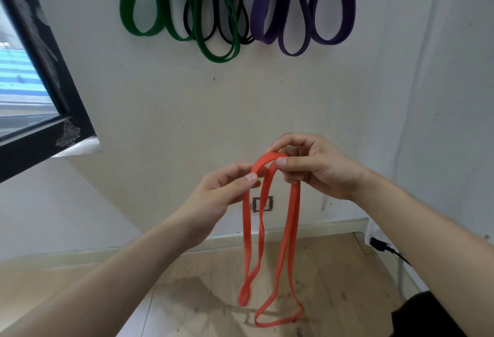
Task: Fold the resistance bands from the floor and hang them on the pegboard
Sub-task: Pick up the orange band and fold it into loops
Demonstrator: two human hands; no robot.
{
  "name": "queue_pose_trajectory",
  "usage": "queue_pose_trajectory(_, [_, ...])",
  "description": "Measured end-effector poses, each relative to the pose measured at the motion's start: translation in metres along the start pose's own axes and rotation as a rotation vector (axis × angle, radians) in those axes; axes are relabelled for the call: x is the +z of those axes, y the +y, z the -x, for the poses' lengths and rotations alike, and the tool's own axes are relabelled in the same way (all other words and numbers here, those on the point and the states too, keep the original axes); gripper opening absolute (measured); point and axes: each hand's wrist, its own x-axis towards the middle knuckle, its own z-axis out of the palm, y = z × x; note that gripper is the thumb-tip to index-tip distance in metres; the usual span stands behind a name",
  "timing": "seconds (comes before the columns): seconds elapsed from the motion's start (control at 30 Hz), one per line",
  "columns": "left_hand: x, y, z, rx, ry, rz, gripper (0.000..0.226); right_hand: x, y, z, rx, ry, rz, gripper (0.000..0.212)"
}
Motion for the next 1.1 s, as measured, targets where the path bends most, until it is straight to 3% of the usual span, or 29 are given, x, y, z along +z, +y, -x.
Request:
queue_pose_trajectory(0.17, [-0.002,0.004,0.001,-0.03,-0.058,0.109,0.023,0.002,0.0,-0.001,0.013,0.005,0.032,0.018])
queue_pose_trajectory(0.33, [-0.007,0.004,0.003,-0.094,-0.201,0.0,0.028,0.005,0.002,-0.002,0.029,0.013,0.044,0.022])
queue_pose_trajectory(0.53, [-0.01,0.004,0.002,-0.09,-0.197,0.002,0.037,0.0,0.003,-0.001,0.03,0.022,0.043,0.023])
queue_pose_trajectory(0.63, [-0.015,0.003,0.002,-0.098,-0.256,-0.036,0.028,-0.005,0.002,-0.001,0.02,0.039,0.041,0.023])
queue_pose_trajectory(0.83, [-0.025,-0.002,0.003,-0.118,-0.294,-0.038,0.015,-0.028,0.005,-0.004,-0.019,0.199,-0.079,0.017])
queue_pose_trajectory(1.1, [-0.031,-0.002,0.001,-0.134,-0.27,0.007,0.03,-0.064,0.025,-0.004,0.02,0.361,-0.064,0.017])
